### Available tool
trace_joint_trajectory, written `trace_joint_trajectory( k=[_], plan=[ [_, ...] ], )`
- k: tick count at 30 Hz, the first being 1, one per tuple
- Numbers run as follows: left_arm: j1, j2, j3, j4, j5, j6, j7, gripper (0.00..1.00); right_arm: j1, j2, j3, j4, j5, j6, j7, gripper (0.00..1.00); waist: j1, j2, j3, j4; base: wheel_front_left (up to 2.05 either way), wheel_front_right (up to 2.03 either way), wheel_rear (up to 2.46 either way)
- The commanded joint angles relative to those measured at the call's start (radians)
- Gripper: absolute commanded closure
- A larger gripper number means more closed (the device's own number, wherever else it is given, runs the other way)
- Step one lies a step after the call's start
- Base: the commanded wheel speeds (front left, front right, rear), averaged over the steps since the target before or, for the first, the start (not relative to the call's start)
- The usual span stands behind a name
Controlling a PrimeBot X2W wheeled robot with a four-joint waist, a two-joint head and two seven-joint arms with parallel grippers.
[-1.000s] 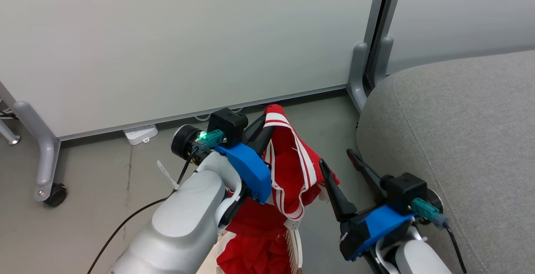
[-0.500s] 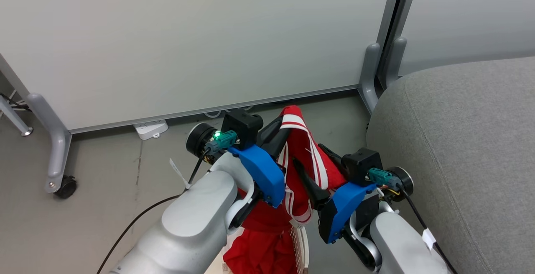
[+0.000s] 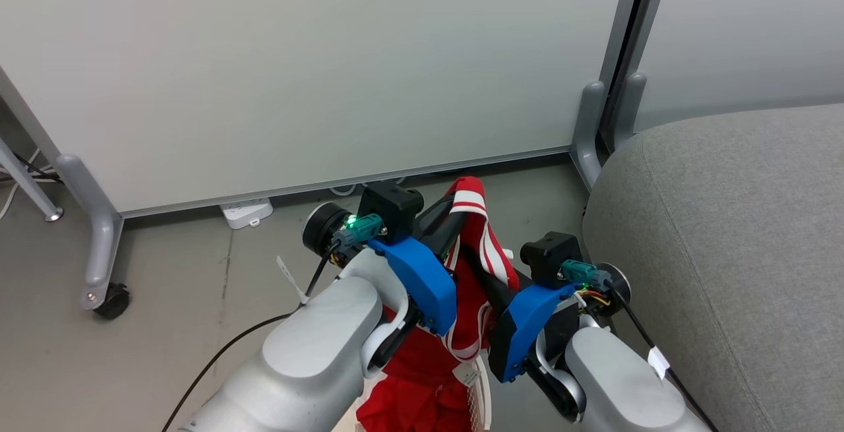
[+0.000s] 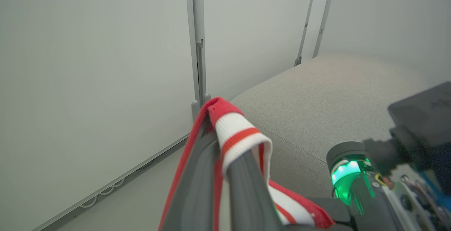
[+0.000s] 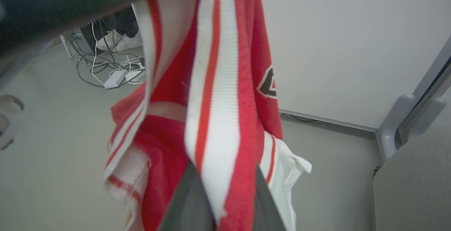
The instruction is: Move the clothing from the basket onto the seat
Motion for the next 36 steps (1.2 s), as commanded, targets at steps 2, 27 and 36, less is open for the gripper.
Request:
trace_joint_trajectory(
  k=[2,27,36],
  plan=[
    [-0.011,0.002,-0.005,0.005,-0.008,0.005,-0.01,1.0,-0.02,-0.001,0.011,0.012,0.008,-0.001,-0.012,1.0,0.0,0.0,-0.005,-0.001,0.0,0.0,0.0],
    [-0.029,0.002,-0.039,0.035,-0.055,0.022,-0.03,0.0,-0.057,-0.001,0.035,0.078,0.034,-0.001,-0.051,1.0,0.0,0.0,-0.008,-0.018,0.0,0.0,0.0],
    [0.061,0.03,0.013,-0.043,0.029,0.026,-0.035,0.0,-0.069,-0.001,-0.01,0.086,0.02,-0.001,-0.078,1.0,0.0,0.0,0.002,-0.009,0.0,0.0,0.0]
  ],
)
